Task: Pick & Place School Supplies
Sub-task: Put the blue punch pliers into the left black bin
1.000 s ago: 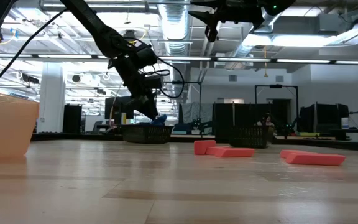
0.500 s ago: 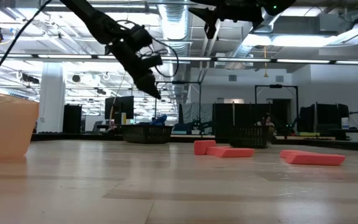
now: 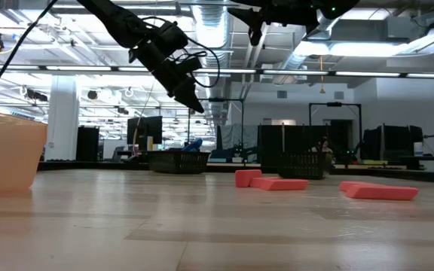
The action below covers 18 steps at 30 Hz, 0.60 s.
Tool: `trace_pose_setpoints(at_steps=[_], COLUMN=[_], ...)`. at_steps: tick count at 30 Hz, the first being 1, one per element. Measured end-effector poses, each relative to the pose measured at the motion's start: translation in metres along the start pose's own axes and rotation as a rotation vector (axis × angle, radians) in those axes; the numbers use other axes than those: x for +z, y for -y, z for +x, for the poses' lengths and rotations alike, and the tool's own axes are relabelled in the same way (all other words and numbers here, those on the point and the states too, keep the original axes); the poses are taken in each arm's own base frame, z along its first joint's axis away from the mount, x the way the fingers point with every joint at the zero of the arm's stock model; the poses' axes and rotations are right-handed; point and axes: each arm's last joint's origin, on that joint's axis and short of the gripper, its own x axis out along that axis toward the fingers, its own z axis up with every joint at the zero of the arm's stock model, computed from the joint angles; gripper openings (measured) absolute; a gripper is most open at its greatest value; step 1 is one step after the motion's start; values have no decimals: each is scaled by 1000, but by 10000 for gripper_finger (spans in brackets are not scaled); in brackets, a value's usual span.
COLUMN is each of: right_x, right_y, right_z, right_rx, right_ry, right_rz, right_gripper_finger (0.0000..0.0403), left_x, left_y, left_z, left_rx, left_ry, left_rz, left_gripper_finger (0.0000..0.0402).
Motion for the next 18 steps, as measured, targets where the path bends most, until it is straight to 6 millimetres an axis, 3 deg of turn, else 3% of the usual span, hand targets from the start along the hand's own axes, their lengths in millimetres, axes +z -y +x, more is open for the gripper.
trace_pose_setpoints(at_steps=[7,18], right_x=[-2,-2], right_y=[-4,-3], right_z=[5,4], right_rx=[17,-3], right_ry=[-8,0], right_rz=[1,1], right_gripper_finger=[116,116], left_x=[1,-20], left_y=[6,21], left_z=[0,7], left_rx=[-16,-40], left_ry=[-4,-87], left_rz=[10,-6], left_gripper_finger=[130,130])
